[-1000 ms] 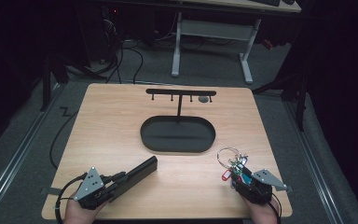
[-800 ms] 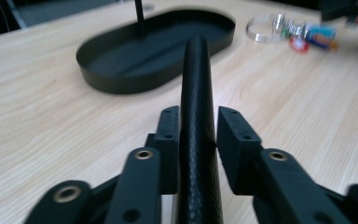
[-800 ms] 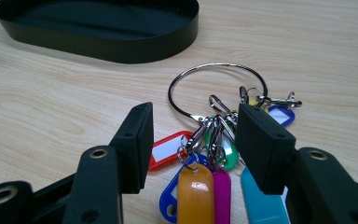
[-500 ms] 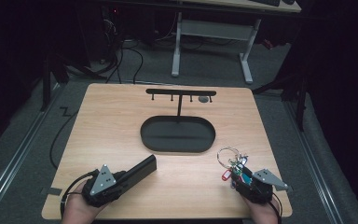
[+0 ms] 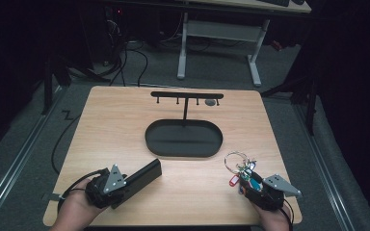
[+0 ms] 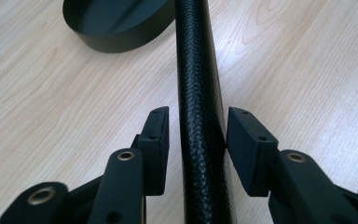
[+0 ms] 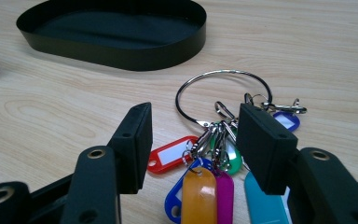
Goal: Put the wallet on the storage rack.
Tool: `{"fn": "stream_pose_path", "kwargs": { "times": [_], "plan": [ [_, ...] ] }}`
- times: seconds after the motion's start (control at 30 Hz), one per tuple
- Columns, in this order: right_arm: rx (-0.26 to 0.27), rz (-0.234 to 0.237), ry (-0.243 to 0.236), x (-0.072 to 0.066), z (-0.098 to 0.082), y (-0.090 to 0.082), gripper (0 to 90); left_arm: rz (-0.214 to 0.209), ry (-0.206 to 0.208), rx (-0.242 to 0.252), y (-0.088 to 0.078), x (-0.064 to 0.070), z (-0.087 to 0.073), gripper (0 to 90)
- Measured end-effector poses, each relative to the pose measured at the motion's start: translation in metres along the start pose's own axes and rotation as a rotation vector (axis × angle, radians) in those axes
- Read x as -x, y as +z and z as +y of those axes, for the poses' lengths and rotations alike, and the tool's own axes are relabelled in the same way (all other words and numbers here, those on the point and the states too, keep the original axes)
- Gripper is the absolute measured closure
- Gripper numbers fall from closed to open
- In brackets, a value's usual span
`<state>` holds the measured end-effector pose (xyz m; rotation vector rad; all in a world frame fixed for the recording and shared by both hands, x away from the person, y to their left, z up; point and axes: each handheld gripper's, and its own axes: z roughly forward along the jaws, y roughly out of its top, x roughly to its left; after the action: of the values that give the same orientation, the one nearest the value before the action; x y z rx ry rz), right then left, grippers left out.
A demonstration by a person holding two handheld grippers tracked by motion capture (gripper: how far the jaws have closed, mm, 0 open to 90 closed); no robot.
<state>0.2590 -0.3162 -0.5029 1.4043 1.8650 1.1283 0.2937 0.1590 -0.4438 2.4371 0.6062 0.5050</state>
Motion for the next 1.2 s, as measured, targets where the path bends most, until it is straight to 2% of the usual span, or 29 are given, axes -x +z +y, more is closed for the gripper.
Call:
{"fn": "stream_pose_path", "kwargs": {
  "times": [0.03, 0.17, 0.2, 0.27, 0.4, 0.5, 0.53, 0.57, 0.77, 1.03, 1.2],
  "plan": [
    [0.001, 0.004, 0.001, 0.0, 0.0, 0.0, 46.4, -0.015, 0.013, -0.033, 0.0, -0.001, 0.005, 59.3],
    [0.005, 0.007, 0.002, 0.001, 0.0, 0.0, 46.4, -0.037, 0.009, -0.106, 0.004, -0.003, 0.013, 58.1],
    [0.006, 0.008, 0.002, 0.001, 0.0, -0.001, 46.3, -0.037, 0.009, -0.106, 0.004, -0.003, 0.013, 58.0],
    [0.006, 0.008, 0.002, 0.001, 0.0, -0.001, 46.4, -0.048, 0.013, -0.144, 0.006, -0.005, 0.018, 57.8],
    [0.004, 0.009, 0.006, 0.001, 0.0, -0.001, 46.3, -0.066, 0.012, -0.164, 0.009, -0.007, 0.022, 57.7],
    [0.003, 0.01, 0.005, 0.001, 0.0, -0.001, 46.3, -0.088, 0.013, -0.205, 0.012, -0.01, 0.028, 58.0],
    [0.003, 0.01, 0.005, 0.001, 0.0, -0.001, 46.3, -0.088, 0.013, -0.205, 0.012, -0.01, 0.028, 58.3],
    [0.002, 0.01, 0.007, 0.001, 0.0, 0.0, 46.3, -0.098, 0.015, -0.228, 0.014, -0.012, 0.031, 58.5],
    [0.001, 0.011, 0.009, 0.002, 0.0, 0.0, 46.4, -0.109, 0.022, -0.261, 0.015, -0.017, 0.039, 61.2],
    [0.001, 0.014, 0.016, 0.003, 0.0, -0.001, 46.3, -0.138, 0.011, -0.314, 0.022, -0.02, 0.047, 65.4],
    [0.002, 0.014, 0.018, 0.003, 0.0, -0.001, 46.3, -0.155, 0.01, -0.329, 0.022, -0.022, 0.049, 71.5]
  ]
}}
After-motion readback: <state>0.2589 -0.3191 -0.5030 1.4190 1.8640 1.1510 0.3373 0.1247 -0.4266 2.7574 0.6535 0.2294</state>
